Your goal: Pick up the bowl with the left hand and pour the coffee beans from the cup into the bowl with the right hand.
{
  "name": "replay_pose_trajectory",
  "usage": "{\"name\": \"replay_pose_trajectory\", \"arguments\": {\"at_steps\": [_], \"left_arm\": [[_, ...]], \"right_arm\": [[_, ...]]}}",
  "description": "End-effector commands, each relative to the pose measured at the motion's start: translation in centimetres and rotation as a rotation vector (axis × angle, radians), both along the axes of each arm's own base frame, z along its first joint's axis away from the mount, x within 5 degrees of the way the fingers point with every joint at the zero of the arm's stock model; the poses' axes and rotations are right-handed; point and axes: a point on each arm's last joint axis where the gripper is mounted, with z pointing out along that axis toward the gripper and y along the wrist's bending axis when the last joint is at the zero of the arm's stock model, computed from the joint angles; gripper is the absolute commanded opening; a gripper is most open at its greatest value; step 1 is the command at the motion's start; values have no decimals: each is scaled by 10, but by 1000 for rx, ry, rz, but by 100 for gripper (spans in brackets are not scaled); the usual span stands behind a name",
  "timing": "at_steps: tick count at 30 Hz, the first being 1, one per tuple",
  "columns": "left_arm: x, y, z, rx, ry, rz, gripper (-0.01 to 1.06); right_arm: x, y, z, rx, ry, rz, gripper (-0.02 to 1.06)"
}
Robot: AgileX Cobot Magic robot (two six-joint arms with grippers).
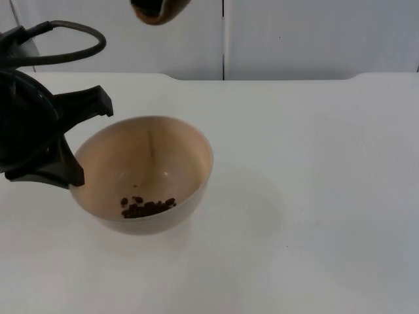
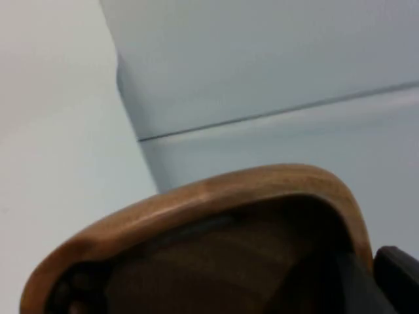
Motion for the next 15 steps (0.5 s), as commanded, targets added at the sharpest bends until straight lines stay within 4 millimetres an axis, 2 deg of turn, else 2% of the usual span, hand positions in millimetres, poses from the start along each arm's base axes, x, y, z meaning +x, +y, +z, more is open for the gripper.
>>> {"name": "replay_pose_trajectory", "arguments": {"at_steps": [1, 15], "left_arm": [[0, 0, 3, -14, -17, 19, 0], [0, 0, 3, -14, -18, 20, 0]], "right_arm": [[3, -9, 5, 53, 53, -29, 0], [36, -45, 0, 307, 350, -154, 0]]}}
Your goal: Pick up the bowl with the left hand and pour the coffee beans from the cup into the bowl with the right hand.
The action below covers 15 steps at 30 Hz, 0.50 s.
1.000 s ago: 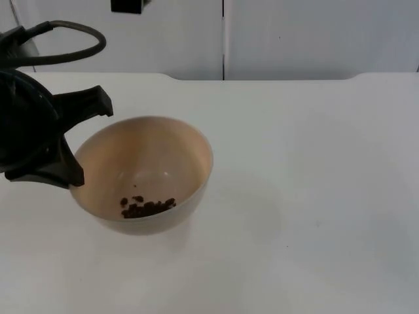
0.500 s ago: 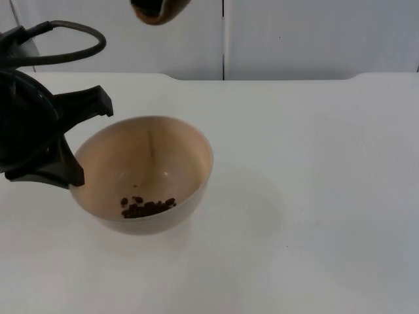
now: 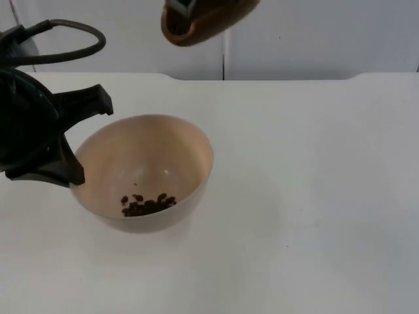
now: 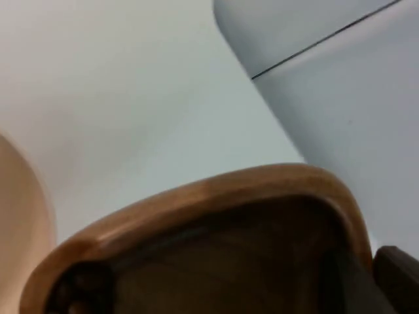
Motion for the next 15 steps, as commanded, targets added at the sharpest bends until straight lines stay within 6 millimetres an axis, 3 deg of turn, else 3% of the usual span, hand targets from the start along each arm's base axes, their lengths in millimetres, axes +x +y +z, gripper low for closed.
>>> {"name": "replay_pose_trajectory", "arguments": {"at_steps": [1, 15], "left_arm": [[0, 0, 2, -13, -11, 16, 0], [-1, 1, 2, -4, -9, 8, 0]], "right_arm": [[5, -9, 7, 73, 37, -22, 0], [36, -41, -2, 254, 253, -129, 0]]}}
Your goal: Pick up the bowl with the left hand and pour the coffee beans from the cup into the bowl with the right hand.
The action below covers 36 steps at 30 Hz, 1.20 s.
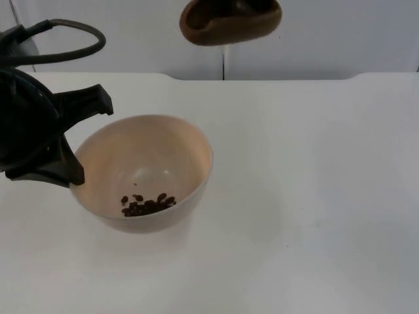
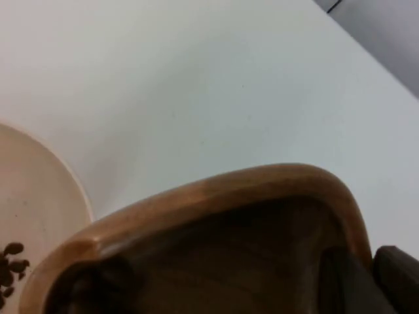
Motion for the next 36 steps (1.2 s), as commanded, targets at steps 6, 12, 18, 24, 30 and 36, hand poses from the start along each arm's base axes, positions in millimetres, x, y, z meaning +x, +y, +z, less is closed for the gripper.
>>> {"name": "replay_pose_trajectory", "arguments": {"at_steps": [6, 12, 18, 24, 30, 36], "left_arm": [[0, 2, 2, 10, -16, -1, 0], [0, 2, 2, 22, -24, -10, 0], [5, 2, -7, 32, -22, -2, 0], [14, 2, -23, 62, -20, -1, 0], [17, 2, -39, 82, 21, -5, 0], [18, 2, -47, 90, 44, -6, 0]], "right_arm": [[9, -15, -10, 25, 39, -44, 0], [21, -36, -53, -2, 96, -103, 0], [23, -66, -91, 23, 130, -183, 0], [12, -99, -131, 43, 160, -244, 0], [-3, -125, -176, 11, 149, -301, 0], [-15, -132, -195, 57, 133, -340, 0]]}}
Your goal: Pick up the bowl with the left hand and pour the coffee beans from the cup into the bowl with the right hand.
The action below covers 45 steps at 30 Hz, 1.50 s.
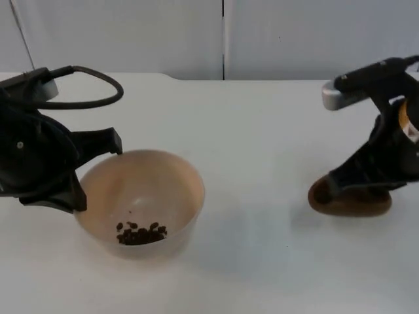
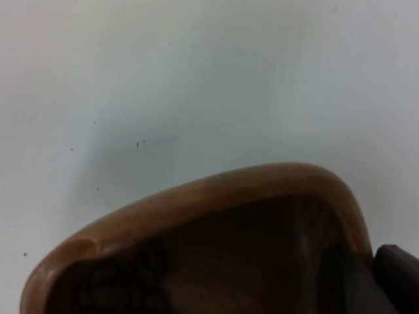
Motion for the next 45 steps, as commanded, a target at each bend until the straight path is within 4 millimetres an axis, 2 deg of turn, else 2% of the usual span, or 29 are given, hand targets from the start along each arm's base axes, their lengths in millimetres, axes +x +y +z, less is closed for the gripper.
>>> {"name": "replay_pose_trajectory", "arguments": {"at_steps": [1, 7, 13, 16, 21, 25, 37, 40, 42, 43, 45], "left_arm": [[1, 1, -2, 4, -2, 5, 0], [1, 1, -2, 8, -4, 1, 0], [2, 1, -2, 7, -15, 4, 0], [2, 1, -2, 7, -17, 4, 0], [2, 5, -2, 68, -30, -65, 0], [2, 7, -3, 121, -38, -126, 0], [3, 8, -3, 139, -57, -146, 0], [3, 8, -3, 139, -57, -146, 12], [3, 9, -3, 142, -58, -149, 29], [3, 9, -3, 142, -58, -149, 29], [3, 9, -3, 154, -61, -163, 43]], "right_arm": [[-2, -2, -1, 34, -26, -11, 0], [-9, -9, -10, 14, -22, -30, 0], [-10, -7, -14, 40, -30, -24, 0], [-10, -6, -20, 44, -20, -10, 0], [-9, -4, -42, 37, 28, -11, 0], [-10, -4, -49, 24, 45, -12, 0], [-10, -5, -50, 8, 50, -14, 0], [-10, -5, -50, 7, 50, -14, 0], [-10, -5, -50, 8, 50, -16, 0], [-10, -5, -50, 8, 50, -16, 0], [-10, -5, -50, 11, 50, -22, 0]]}}
